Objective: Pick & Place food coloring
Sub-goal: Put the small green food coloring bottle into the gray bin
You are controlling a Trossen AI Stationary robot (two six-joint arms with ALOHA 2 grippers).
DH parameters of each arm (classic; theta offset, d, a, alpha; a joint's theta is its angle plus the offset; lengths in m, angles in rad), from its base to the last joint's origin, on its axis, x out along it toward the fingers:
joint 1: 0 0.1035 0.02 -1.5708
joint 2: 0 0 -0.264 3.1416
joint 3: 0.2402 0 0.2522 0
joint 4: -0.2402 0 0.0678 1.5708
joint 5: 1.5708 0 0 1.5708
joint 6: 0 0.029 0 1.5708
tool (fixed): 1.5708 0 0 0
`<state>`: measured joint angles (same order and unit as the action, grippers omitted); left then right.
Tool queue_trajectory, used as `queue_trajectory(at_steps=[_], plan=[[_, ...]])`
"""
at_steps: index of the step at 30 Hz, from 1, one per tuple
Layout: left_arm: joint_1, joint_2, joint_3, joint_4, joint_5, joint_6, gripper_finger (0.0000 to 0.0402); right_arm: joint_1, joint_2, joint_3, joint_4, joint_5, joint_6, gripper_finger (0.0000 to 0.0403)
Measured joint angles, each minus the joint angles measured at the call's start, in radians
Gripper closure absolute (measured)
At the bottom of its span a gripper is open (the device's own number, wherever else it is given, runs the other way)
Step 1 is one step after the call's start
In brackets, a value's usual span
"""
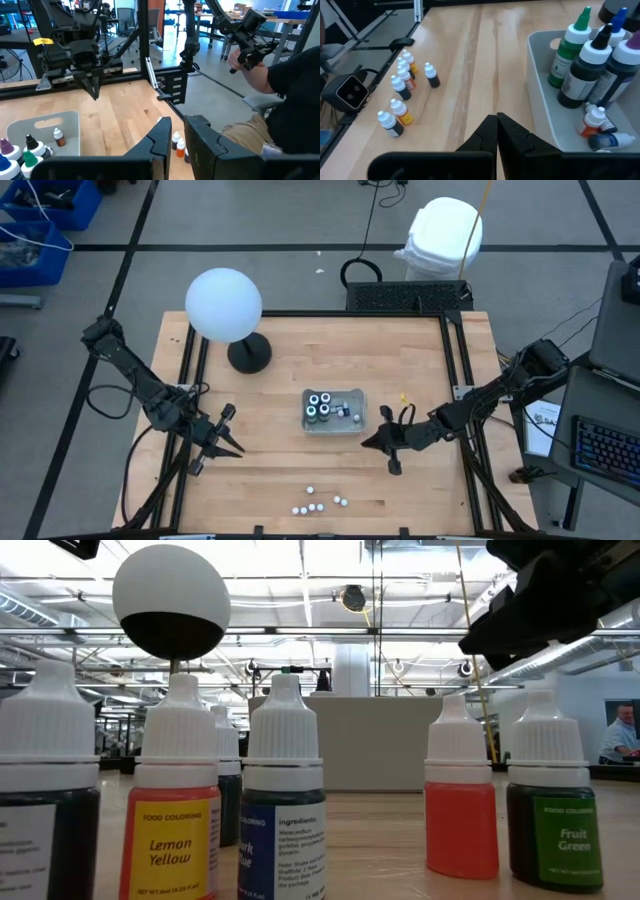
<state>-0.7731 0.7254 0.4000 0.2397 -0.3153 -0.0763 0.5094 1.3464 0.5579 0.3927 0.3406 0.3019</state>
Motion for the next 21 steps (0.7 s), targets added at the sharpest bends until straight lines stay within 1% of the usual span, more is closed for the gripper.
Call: queue_trajectory(at_steps=[4, 8, 13, 21], plan=[[0.0, 0.0, 0.0, 0.028, 0.001, -0.016, 0.0344, -0.004, 0.0, 0.0, 0.0, 0.001, 0.0, 0.0403], [0.0, 0.0, 0.0, 0.059, 0.001, -0.014, 0.0344, -0.004, 0.0, 0.0, 0.0, 0.027, 0.0, 0.0403], [0.0, 0.001, 0.0, 0.046, 0.0, 0.019, 0.0344, -0.004, 0.0, 0.0, 0.0, 0.028, 0.0, 0.0403], [0.0, 0.001, 0.0, 0.03, 0.001, -0.031, 0.0344, -0.004, 0.0, 0.0, 0.0, 0.026, -0.001, 0.0403]])
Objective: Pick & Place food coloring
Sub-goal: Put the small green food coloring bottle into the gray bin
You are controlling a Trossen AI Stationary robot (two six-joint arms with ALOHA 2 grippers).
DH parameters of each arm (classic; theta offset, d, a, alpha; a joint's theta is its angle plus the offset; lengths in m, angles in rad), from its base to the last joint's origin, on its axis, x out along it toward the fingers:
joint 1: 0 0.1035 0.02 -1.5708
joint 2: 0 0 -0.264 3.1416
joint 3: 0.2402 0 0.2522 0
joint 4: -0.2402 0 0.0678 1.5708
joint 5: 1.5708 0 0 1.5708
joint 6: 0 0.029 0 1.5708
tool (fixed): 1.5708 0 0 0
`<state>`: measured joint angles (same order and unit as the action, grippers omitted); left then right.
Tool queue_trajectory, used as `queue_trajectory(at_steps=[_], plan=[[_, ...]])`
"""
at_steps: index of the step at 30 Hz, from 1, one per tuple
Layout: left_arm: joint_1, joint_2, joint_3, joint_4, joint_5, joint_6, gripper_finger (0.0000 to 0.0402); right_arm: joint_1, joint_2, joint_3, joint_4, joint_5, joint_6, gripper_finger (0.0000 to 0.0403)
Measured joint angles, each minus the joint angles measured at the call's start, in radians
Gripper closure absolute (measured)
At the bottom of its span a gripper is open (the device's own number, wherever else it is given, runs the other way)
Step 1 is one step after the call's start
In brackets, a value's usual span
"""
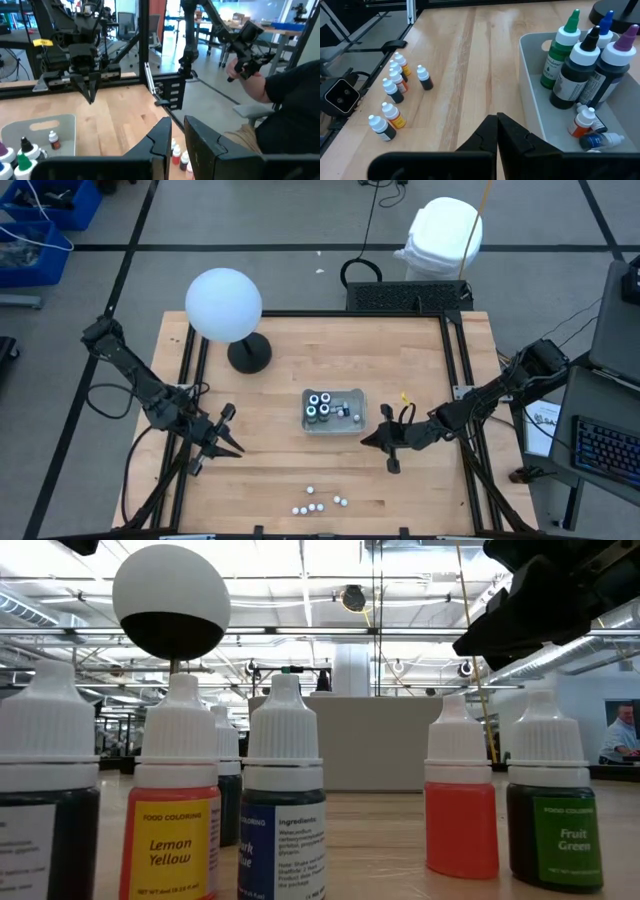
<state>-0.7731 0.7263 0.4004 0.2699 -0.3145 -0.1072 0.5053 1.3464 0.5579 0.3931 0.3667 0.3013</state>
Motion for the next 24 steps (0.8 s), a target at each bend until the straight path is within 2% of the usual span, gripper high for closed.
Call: queue_trajectory(at_steps=[3, 7, 12, 17, 19, 24], plan=[[0.003, 0.0, 0.001, -0.089, -0.021, 0.073, 0.0344, 0.0, 0.0, 0.0, 0.0, 0.0, -0.014, 0.0403], [0.04, 0.016, 0.001, -0.126, -0.159, 0.138, 0.0346, 0.0, 0.0, 0.0, 0.02, 0.001, -0.064, 0.0403], [0.079, 0.139, 0.001, -0.138, -0.179, 0.28, 0.0392, 0.0, 0.0, 0.008, 0.06, -0.001, -0.123, 0.0403], [0.113, 0.218, 0.0, -0.14, -0.328, 0.352, 0.0395, 0.0, 0.0, 0.062, 0.016, -0.027, -0.132, 0.0403], [0.125, 0.201, 0.0, -0.149, -0.335, 0.335, 0.0398, 0.0, 0.002, 0.089, 0.001, -0.027, -0.132, 0.0403], [0.123, 0.082, -0.01, -0.231, -0.262, 0.325, 0.0398, 0.01, 0.094, 0.187, -0.056, -0.04, -0.192, 0.0403]])
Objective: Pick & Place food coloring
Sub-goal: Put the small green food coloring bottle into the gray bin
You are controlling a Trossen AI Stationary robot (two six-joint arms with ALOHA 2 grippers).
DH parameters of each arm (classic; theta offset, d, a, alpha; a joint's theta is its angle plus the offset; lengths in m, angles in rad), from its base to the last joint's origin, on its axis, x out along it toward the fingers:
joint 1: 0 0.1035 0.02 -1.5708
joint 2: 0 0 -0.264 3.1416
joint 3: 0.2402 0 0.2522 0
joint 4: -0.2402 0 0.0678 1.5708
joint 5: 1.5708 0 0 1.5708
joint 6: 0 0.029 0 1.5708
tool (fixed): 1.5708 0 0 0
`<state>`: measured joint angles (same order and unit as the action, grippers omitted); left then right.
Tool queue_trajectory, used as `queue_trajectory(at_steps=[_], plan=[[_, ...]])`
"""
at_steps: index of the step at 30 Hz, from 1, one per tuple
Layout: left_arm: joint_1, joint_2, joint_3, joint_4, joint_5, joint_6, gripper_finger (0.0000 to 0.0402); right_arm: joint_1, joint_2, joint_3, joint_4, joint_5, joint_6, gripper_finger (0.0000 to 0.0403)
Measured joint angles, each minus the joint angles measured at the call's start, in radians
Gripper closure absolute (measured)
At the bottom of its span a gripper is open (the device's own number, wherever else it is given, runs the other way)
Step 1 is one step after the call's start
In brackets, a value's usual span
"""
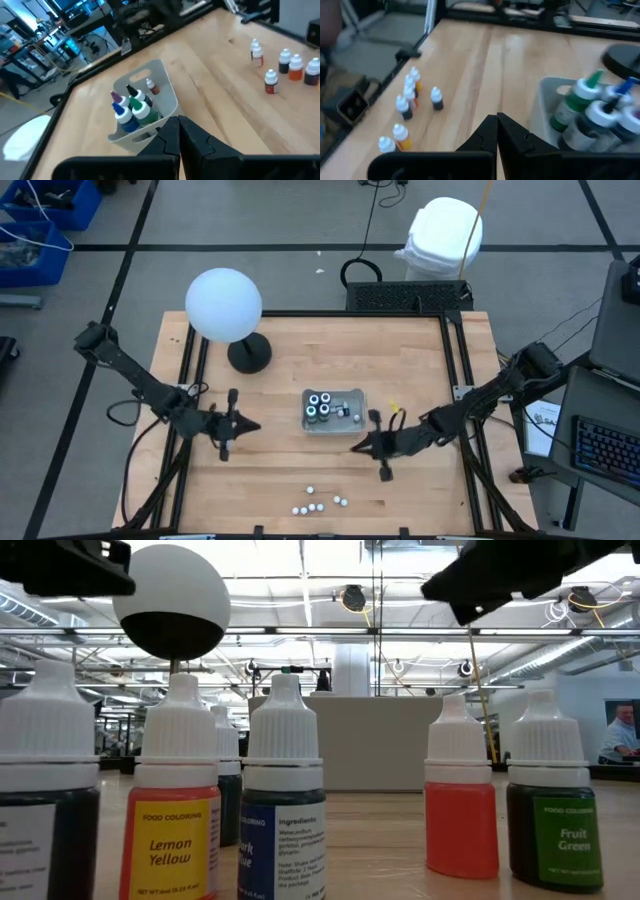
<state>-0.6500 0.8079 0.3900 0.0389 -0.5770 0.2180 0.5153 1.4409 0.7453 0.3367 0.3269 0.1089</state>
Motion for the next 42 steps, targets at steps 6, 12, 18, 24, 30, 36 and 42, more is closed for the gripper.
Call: queue_trajectory(at_steps=[6, 12, 18, 24, 30, 36, 42], plan=[[0.005, -0.22, -0.087, 0.079, 0.091, 0.032, 0.0398, 0.003, 0.219, 0.193, -0.029, -0.016, -0.047, 0.0403], [0.006, -0.327, -0.112, 0.091, 0.101, -0.06, 0.0393, 0.043, 0.372, 0.41, -0.195, -0.012, 0.026, 0.0403], [0.007, -0.291, -0.118, -0.001, -0.014, 0.033, 0.0395, 0.126, 0.472, 0.606, -0.345, 0.146, 0.091, 0.0403], [0.01, -0.283, -0.117, 0.067, -0.026, 0.102, 0.0365, 0.192, 0.494, 0.675, -0.344, 0.302, 0.086, 0.0403], [0.01, -0.285, -0.117, 0.118, -0.031, 0.122, 0.0368, 0.202, 0.52, 0.678, -0.278, 0.304, 0.109, 0.0403], [0.01, -0.285, -0.117, 0.158, -0.036, 0.121, 0.0393, 0.202, 0.566, 0.71, -0.268, 0.28, 0.119, 0.0403], [0.01, -0.285, -0.117, 0.152, -0.06, 0.115, 0.0385, 0.226, 0.615, 0.748, -0.248, 0.271, 0.072, 0.0403]])
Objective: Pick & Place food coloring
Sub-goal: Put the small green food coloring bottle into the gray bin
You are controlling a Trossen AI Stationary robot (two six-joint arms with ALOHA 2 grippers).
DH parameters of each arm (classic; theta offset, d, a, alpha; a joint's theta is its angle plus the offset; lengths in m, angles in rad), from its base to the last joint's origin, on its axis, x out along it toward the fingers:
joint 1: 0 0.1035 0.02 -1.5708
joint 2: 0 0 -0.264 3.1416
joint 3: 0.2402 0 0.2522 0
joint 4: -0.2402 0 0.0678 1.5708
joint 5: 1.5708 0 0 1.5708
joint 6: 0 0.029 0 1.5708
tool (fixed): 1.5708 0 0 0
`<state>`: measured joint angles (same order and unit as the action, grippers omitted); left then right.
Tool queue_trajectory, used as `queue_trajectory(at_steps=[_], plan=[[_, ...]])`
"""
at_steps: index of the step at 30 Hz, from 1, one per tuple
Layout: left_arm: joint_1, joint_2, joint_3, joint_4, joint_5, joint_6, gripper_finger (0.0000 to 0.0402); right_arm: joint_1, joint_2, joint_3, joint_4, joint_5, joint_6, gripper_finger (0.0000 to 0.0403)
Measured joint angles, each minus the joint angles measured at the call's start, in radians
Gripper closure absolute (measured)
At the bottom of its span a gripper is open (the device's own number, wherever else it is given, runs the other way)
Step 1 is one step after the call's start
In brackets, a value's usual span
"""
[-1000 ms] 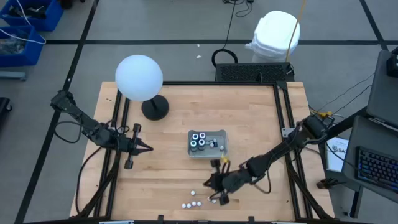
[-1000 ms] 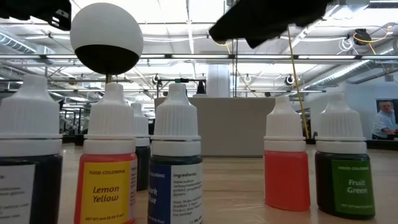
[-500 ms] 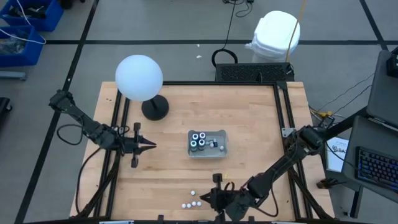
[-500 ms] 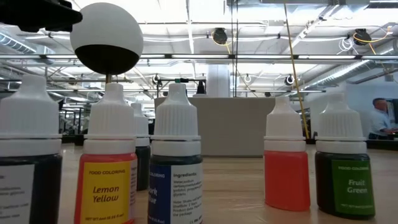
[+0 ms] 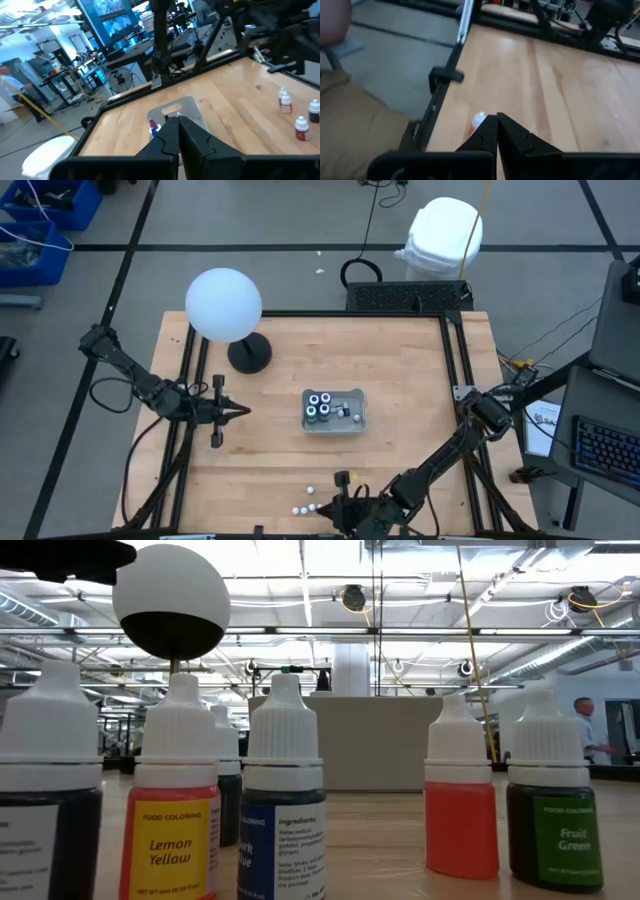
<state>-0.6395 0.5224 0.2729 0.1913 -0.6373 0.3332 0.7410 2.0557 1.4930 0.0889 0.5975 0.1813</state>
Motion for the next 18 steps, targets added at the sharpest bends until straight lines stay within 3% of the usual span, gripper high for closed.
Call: queue_trajectory(at_steps=[3, 11, 18], plan=[[0.0, 0.001, 0.0, -0.01, -0.025, -0.015, 0.0374, 0.015, 0.018, 0.006, 0.015, -0.031, 0.027, 0.0403], [0.002, 0.001, 0.0, -0.04, -0.045, -0.033, 0.0374, 0.067, 0.094, 0.092, -0.04, 0.027, 0.061, 0.04], [0.002, 0.001, 0.0, -0.043, -0.045, -0.054, 0.0397, 0.092, 0.094, 0.095, -0.075, 0.06, 0.107, 0.0336]])
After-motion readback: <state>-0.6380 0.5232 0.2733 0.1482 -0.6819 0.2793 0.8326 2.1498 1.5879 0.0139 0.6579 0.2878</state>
